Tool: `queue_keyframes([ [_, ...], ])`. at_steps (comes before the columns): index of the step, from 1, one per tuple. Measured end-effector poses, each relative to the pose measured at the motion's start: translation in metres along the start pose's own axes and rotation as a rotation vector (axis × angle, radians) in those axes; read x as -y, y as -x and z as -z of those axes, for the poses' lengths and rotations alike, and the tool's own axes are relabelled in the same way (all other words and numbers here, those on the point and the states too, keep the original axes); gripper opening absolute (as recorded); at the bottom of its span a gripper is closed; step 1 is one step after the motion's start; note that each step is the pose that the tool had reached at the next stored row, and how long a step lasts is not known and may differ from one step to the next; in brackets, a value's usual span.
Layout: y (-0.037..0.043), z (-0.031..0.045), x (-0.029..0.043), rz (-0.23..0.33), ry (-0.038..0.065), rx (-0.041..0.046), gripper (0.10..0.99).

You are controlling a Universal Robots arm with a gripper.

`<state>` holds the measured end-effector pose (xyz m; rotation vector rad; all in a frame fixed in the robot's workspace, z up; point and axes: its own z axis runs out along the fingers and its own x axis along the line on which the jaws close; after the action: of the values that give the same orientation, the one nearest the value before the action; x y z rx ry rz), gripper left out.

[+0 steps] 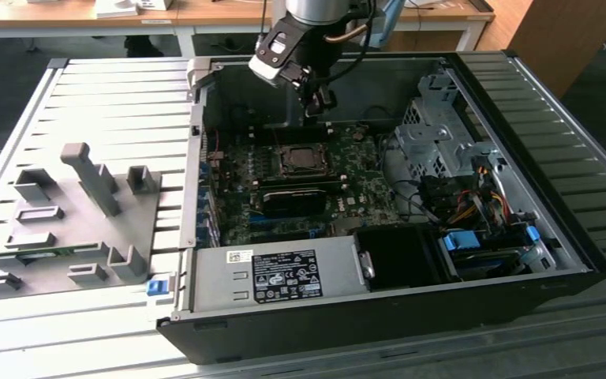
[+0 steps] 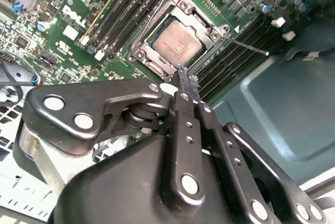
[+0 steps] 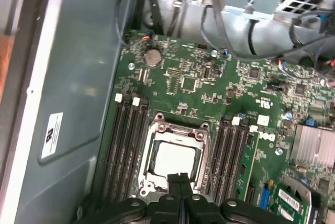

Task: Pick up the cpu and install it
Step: 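Install the first cpu locking lever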

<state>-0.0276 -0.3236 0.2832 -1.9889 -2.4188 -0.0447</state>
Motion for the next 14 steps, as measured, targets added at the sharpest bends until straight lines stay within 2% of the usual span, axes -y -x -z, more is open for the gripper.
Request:
queue_keyframes([
  [5, 0.0000, -0.0003, 0.0006, 0.030, -0.001, 0.0002, 0.106],
  [14, 0.0002, -0.0005, 0.0007, 0.140, -0.004, -0.0015, 0.106],
])
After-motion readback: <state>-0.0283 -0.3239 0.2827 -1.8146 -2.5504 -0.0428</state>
